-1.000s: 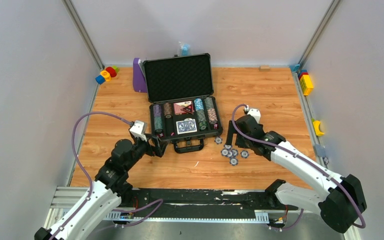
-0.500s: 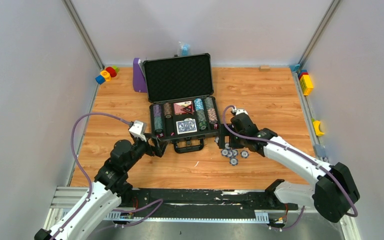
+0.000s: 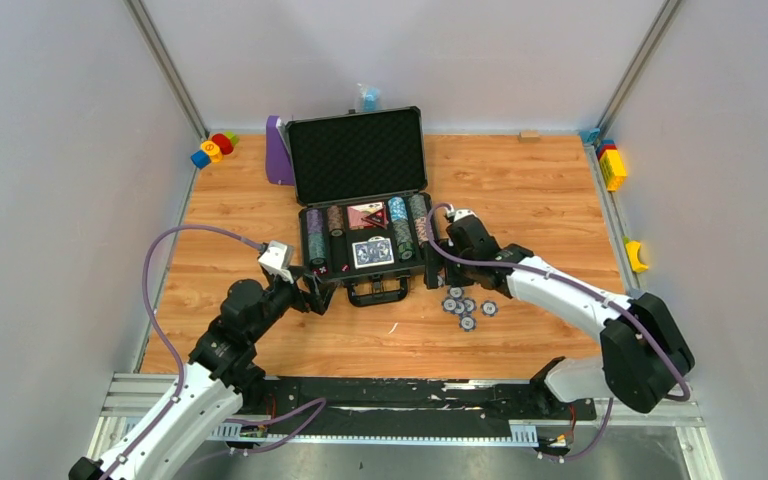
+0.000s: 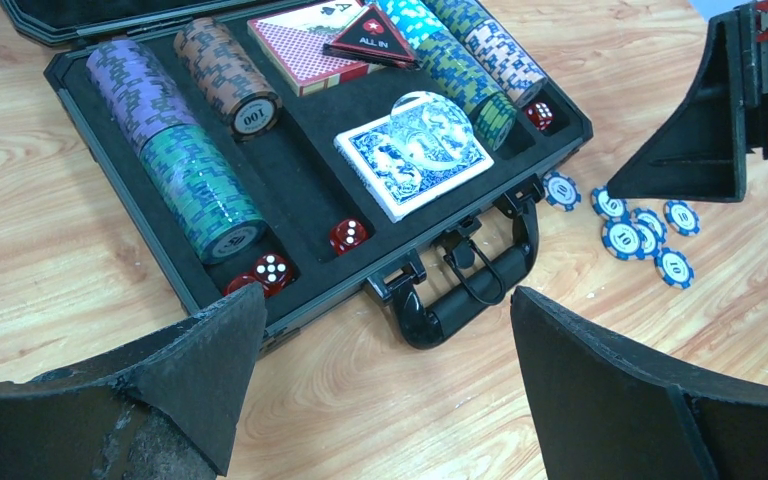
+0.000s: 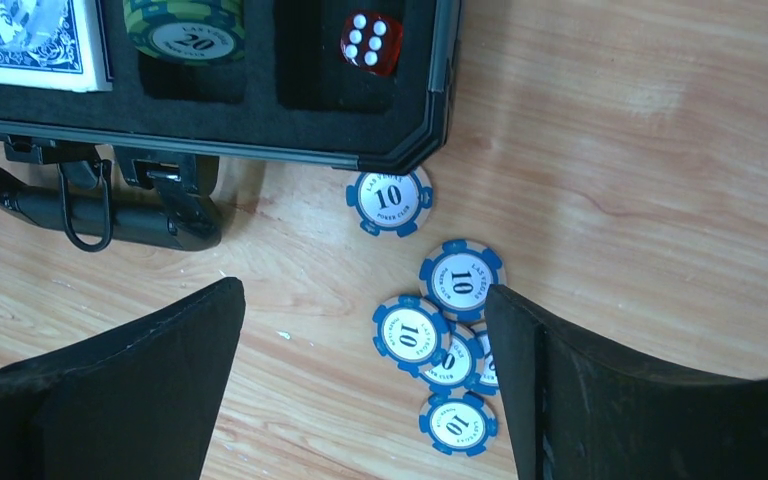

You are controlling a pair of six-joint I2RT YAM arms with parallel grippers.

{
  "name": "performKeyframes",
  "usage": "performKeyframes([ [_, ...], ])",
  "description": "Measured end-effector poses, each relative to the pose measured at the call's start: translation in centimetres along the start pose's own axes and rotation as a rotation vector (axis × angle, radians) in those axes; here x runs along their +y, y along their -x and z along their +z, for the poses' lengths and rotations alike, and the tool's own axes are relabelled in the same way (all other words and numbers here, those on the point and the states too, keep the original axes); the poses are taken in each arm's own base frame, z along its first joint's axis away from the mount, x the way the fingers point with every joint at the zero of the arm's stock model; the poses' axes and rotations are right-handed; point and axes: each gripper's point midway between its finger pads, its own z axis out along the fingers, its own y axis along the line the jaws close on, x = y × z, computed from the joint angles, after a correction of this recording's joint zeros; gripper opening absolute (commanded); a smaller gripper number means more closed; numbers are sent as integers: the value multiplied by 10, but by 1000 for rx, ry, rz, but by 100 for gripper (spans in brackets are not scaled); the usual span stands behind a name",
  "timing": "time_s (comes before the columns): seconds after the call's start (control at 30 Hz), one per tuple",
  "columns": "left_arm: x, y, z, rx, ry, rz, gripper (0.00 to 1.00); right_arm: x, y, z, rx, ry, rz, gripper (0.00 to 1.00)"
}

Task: Pack up texas hold em set

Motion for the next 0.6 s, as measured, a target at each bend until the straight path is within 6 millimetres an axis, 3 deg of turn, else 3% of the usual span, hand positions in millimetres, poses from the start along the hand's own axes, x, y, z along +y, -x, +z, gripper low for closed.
performKeyframes([
  [0.6,-1,2,0,-6,-3,0,100,19,-2,29,20,13,-83,90],
])
